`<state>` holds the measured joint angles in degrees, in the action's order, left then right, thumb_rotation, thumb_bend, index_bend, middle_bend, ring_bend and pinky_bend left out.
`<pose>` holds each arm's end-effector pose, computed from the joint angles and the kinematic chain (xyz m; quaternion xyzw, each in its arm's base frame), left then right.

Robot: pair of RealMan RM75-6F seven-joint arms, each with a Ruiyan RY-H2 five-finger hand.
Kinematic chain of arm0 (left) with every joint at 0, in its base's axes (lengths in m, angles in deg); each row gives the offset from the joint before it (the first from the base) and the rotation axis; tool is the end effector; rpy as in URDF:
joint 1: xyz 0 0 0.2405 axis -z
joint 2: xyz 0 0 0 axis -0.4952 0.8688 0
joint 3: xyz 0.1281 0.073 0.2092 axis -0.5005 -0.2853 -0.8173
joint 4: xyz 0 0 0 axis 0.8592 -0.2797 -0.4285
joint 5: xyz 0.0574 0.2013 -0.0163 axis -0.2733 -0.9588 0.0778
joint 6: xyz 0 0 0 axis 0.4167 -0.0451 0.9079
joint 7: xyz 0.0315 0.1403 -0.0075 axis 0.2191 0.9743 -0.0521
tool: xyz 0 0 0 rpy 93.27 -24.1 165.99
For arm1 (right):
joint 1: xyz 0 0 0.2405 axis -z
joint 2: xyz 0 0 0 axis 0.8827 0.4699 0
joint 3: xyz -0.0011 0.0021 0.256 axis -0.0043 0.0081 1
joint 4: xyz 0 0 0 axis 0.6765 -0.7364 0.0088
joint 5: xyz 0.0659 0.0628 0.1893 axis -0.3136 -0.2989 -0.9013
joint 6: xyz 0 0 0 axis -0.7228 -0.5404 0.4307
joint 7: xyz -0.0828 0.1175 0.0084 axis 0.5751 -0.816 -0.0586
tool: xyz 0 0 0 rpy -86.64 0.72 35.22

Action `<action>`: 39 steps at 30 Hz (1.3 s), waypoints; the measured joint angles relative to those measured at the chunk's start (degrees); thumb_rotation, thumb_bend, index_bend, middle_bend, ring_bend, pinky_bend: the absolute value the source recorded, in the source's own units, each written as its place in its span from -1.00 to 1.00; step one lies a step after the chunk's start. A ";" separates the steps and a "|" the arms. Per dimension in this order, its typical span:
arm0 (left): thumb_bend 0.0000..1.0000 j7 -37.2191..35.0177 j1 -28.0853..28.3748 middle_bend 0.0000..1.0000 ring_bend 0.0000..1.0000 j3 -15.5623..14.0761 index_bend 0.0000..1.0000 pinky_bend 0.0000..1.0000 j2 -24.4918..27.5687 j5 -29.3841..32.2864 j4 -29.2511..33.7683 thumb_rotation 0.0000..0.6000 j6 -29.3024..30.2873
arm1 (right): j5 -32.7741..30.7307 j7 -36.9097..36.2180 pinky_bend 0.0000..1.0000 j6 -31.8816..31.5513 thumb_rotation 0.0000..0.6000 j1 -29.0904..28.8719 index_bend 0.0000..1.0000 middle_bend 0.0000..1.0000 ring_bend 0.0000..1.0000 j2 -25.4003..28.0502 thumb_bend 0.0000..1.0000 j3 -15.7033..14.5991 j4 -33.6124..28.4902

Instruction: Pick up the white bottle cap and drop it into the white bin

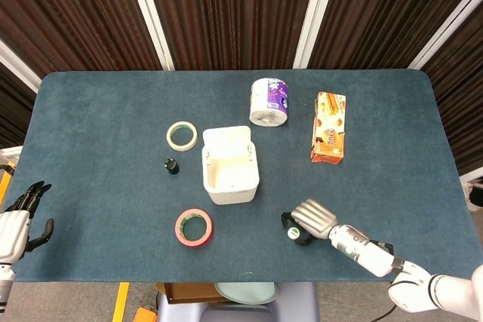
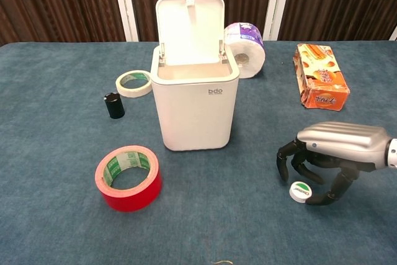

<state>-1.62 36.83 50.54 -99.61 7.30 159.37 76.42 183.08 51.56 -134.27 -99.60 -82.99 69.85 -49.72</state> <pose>-0.3279 0.1926 0.1543 -0.5937 -0.4189 -0.3600 0.5852 -0.2273 -0.2779 -0.0260 0.8415 -0.3756 0.3012 0.2452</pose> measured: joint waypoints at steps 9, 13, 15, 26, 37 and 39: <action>0.00 -0.17 0.02 -0.83 -0.61 0.05 -0.74 -0.19 0.09 0.11 0.07 1.00 -0.21 | -0.79 -0.22 0.91 0.32 1.00 -0.75 0.12 0.66 0.97 -1.18 -0.36 -0.38 0.96; 0.00 -0.29 -0.01 -0.83 -0.61 0.11 -0.74 -0.19 0.15 0.37 0.04 1.00 -0.36 | -1.00 0.11 0.91 0.12 1.00 -0.86 0.12 0.66 0.97 -1.50 -0.35 -0.51 1.44; 0.00 -0.40 0.01 -0.83 -0.61 0.16 -0.74 -0.19 0.25 0.62 0.10 1.00 -0.60 | -1.27 0.33 0.91 -0.06 1.00 -0.81 0.12 0.66 0.97 -1.58 -0.35 -0.55 1.60; 0.00 -0.04 0.12 -0.83 -0.61 0.13 -0.74 -0.19 0.22 0.60 0.20 1.00 -0.87 | -2.27 1.29 0.91 -0.44 1.00 -0.65 0.15 0.66 0.97 -1.29 -0.35 -0.85 1.65; 0.00 -0.15 0.13 -0.83 -0.59 0.15 -0.74 -0.19 0.23 0.59 0.14 1.00 -0.94 | -3.16 2.13 0.91 -0.70 1.00 -0.49 0.40 0.66 0.97 -1.21 -0.36 -0.89 1.55; 0.00 -0.17 0.15 -0.83 -0.59 0.15 -0.74 -0.19 0.24 0.65 0.17 1.00 -1.05 | -3.07 2.04 0.91 -1.47 1.00 -0.33 0.42 0.66 0.97 -0.94 -0.35 -0.83 1.32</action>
<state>-1.79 36.98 50.69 -99.37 7.96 159.54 75.37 180.01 53.60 -135.74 -99.94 -83.93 69.01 -48.41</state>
